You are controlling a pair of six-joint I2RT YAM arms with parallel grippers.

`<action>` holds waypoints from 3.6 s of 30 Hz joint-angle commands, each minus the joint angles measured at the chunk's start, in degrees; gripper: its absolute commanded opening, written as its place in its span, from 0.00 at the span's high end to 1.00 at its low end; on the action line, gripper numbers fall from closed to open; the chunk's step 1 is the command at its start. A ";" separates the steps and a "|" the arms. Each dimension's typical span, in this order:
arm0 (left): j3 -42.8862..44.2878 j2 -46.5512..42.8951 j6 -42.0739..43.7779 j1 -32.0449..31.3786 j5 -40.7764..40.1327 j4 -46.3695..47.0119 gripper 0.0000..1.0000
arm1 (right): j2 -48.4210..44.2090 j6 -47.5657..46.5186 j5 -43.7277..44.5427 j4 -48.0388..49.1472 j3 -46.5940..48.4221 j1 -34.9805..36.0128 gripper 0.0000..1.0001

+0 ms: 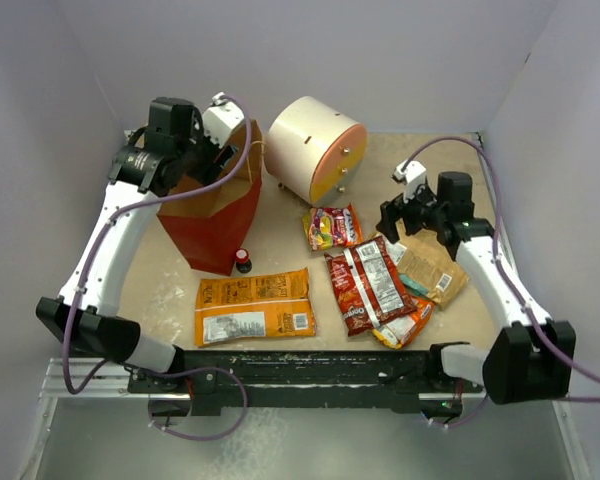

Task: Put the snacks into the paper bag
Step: Place the snack in the paper bag, then pick up the snack from the center of the board.

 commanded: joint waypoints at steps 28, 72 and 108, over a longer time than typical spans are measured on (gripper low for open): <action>-5.52 -12.91 -2.33 0.09 10.80 8.30 0.09 | 47.71 1.70 -14.21 -14.56 31.18 4.29 0.50; -11.23 -14.06 2.02 -11.38 40.22 7.66 0.01 | 26.97 -17.07 -28.51 -24.47 30.20 4.96 1.00; 0.26 7.25 -9.15 -21.94 56.38 22.01 0.18 | 0.41 -11.66 -35.22 -24.18 25.81 8.47 1.00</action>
